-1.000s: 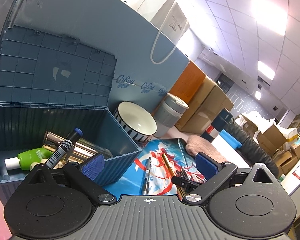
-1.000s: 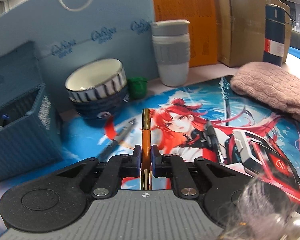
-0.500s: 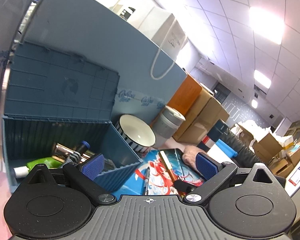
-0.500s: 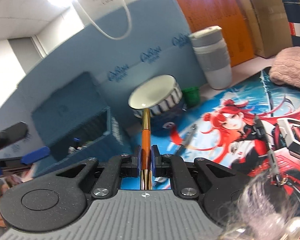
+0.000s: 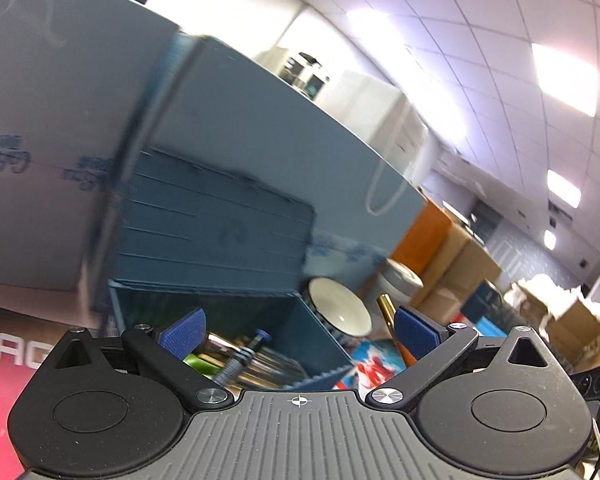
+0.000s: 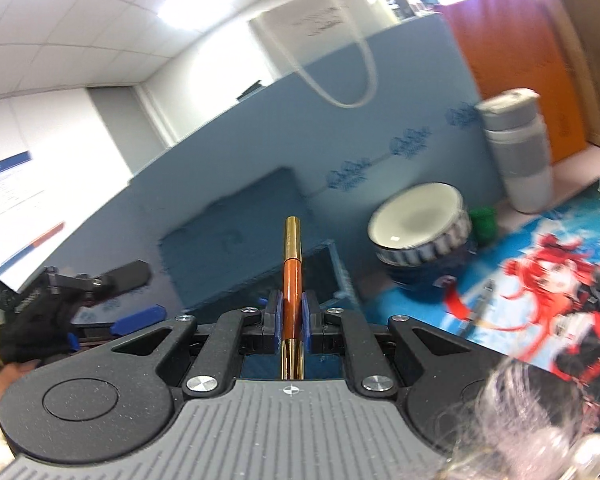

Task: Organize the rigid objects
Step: 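Carry the orange-gold pen with the right tool into the blue box and release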

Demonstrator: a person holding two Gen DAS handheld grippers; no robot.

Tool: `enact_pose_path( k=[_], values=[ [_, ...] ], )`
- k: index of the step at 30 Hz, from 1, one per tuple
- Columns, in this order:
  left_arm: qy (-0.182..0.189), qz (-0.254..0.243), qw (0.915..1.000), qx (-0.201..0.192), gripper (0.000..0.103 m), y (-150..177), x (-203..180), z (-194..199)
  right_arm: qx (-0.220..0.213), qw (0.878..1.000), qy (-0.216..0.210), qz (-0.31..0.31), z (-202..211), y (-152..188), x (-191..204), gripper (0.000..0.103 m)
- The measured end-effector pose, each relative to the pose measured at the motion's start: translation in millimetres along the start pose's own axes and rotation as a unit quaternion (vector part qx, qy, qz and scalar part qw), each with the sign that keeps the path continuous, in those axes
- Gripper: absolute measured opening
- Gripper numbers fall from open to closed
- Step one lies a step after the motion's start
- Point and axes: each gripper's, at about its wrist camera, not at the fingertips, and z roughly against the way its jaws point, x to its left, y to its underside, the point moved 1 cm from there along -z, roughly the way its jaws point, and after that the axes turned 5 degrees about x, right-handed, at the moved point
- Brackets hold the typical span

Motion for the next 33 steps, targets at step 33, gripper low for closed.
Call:
enact_pose_path(
  k=[33],
  values=[
    [-0.059, 0.077, 0.9951, -0.022, 0.102, -9, 58, 14, -0.006, 0.852, 0.011, 0.524, -128, 45, 93, 0.010]
  ],
)
